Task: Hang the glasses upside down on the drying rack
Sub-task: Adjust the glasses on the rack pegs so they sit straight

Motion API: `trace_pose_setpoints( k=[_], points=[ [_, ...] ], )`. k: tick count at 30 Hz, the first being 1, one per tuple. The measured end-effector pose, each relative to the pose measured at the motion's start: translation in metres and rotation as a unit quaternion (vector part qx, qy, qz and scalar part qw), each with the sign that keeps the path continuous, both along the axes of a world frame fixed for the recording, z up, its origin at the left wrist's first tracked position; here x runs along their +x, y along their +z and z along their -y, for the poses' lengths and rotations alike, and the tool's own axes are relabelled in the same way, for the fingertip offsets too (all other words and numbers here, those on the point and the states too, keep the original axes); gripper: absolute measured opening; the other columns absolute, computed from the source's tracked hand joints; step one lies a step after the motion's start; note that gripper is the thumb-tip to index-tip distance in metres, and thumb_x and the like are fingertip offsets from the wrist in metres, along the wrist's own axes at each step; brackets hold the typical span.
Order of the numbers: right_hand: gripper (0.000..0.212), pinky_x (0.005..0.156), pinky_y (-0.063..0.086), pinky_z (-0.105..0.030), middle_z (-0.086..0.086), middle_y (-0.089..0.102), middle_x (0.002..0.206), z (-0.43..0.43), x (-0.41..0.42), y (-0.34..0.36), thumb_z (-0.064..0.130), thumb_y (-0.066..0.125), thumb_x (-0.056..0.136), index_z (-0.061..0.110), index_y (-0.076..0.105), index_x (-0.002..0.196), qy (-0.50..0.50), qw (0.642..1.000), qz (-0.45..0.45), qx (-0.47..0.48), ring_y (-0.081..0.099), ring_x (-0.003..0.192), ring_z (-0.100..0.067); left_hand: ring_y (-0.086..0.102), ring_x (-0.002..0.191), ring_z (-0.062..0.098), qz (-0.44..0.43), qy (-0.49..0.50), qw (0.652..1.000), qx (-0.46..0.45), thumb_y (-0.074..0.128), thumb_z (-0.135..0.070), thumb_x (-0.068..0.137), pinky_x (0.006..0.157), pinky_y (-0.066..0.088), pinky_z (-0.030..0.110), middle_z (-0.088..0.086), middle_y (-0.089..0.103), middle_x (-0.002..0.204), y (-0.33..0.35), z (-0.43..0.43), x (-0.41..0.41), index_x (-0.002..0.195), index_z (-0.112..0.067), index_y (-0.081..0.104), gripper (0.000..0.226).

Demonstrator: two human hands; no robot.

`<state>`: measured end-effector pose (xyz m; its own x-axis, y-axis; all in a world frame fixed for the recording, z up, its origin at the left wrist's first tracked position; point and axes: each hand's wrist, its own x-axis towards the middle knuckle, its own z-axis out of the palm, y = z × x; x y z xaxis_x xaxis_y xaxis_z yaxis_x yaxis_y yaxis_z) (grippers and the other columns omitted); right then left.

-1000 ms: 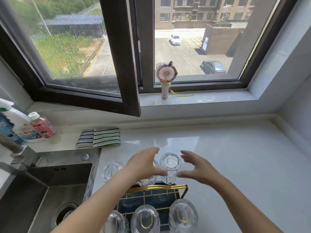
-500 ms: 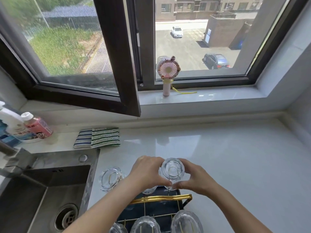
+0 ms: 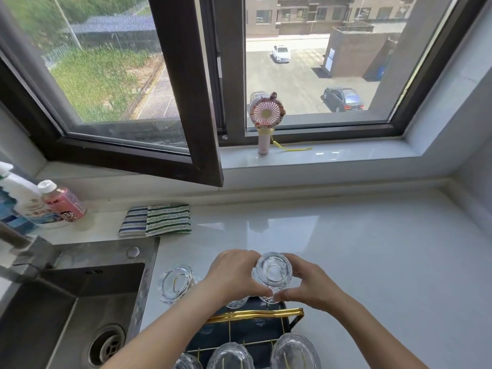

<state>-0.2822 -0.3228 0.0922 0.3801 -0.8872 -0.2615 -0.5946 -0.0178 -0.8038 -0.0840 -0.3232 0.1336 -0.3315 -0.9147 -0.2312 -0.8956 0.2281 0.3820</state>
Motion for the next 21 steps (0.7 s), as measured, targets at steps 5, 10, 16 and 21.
trace_pose_setpoints(
  k=[5, 10, 16, 21],
  points=[
    [0.077, 0.095, 0.047, -0.032, 0.023, 0.061, 0.116, -0.0007, -0.0001, -0.0005, 0.048, 0.084, 0.050, 0.055, 0.045, 0.116, 0.005, 1.000, -0.012, -0.012, 0.054, 0.109, 0.002, 0.059, 0.093, 0.016, 0.002, 0.000, 1.000, -0.006, 0.067, -0.066, 0.057, 0.081, 0.049, 0.037, -0.008, 0.069, 0.102, -0.0002, -0.0003, 0.0011, 0.104, -0.030, 0.060, 0.060],
    [0.075, 0.091, 0.046, -0.025, 0.032, 0.057, 0.110, -0.0013, -0.0004, -0.0014, 0.052, 0.083, 0.050, 0.065, 0.039, 0.109, 0.013, 0.999, -0.028, -0.021, 0.053, 0.106, 0.006, 0.059, 0.092, 0.017, 0.008, 0.000, 1.000, -0.010, 0.069, -0.068, 0.055, 0.081, 0.049, 0.037, -0.007, 0.068, 0.101, -0.0004, -0.0011, 0.0010, 0.103, -0.028, 0.059, 0.063],
    [0.077, 0.092, 0.047, -0.028, 0.025, 0.059, 0.115, -0.0013, -0.0015, -0.0023, 0.052, 0.083, 0.050, 0.061, 0.040, 0.113, 0.010, 0.999, -0.028, -0.024, 0.054, 0.109, -0.001, 0.059, 0.093, 0.017, 0.012, -0.004, 1.000, -0.018, 0.068, -0.069, 0.055, 0.081, 0.048, 0.036, -0.007, 0.068, 0.102, -0.0001, -0.0016, -0.0008, 0.104, -0.027, 0.059, 0.065],
    [0.076, 0.094, 0.048, -0.031, 0.026, 0.058, 0.115, -0.0028, -0.0015, -0.0031, 0.052, 0.083, 0.050, 0.062, 0.040, 0.111, 0.009, 0.999, -0.025, -0.022, 0.054, 0.108, 0.000, 0.059, 0.092, 0.017, 0.015, -0.008, 1.000, -0.019, 0.069, -0.068, 0.055, 0.081, 0.049, 0.036, -0.006, 0.068, 0.102, 0.0009, -0.0018, 0.0003, 0.104, -0.026, 0.059, 0.064]
  ],
)
